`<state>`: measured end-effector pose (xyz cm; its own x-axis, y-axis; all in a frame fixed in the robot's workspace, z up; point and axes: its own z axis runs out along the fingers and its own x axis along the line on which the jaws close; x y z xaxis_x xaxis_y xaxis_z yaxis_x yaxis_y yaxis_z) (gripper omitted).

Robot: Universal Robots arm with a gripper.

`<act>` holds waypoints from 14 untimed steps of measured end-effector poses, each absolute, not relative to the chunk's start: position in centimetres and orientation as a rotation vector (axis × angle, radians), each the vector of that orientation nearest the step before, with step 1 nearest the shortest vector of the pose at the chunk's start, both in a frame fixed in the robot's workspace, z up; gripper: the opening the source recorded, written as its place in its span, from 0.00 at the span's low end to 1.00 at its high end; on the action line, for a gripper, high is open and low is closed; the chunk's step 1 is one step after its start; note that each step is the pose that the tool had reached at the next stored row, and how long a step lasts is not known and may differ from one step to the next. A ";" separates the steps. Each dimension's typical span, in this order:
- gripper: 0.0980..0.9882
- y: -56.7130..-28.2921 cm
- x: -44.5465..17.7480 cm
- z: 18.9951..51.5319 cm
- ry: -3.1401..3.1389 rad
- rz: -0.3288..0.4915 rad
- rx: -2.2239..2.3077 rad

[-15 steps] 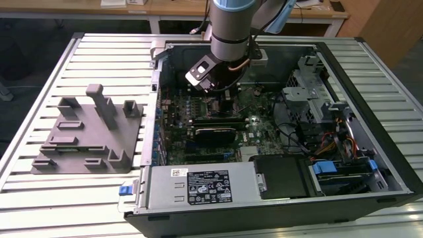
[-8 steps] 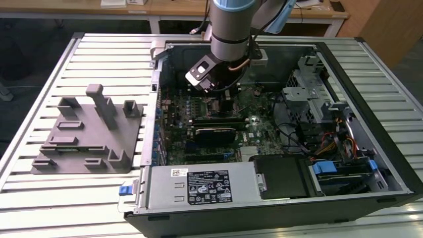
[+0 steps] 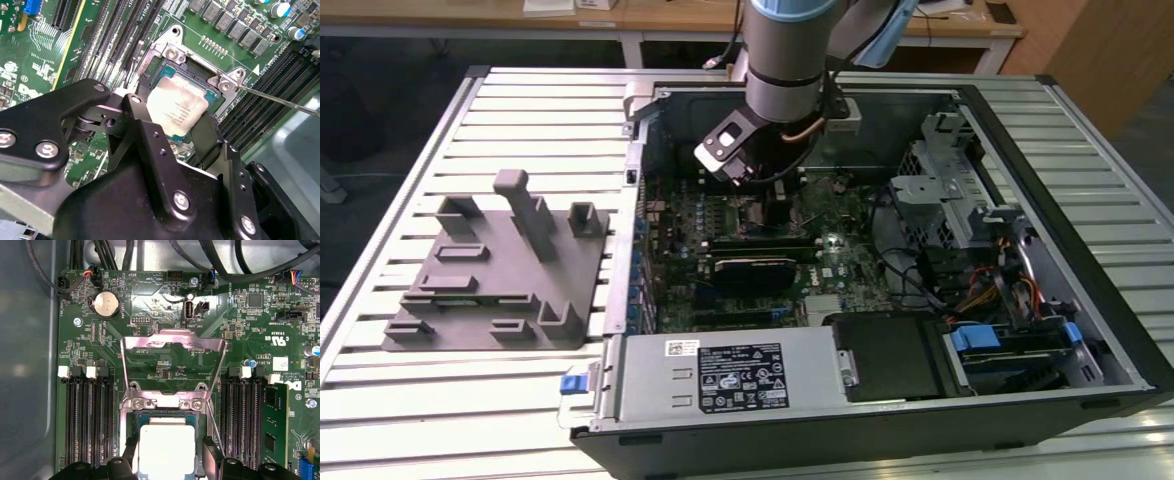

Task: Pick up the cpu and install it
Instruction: 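Place the cpu into insertion slot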

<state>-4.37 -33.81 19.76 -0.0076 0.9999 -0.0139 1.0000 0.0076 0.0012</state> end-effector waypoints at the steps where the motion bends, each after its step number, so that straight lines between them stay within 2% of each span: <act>1: 0.58 -33.8 -4.4 19.9 2.222 -0.014 2.205; 14: 0.58 -33.8 -4.4 20.9 2.223 -0.012 2.206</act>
<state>-4.37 -33.81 20.93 -0.0076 0.9999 -0.0124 1.0000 0.0076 0.0012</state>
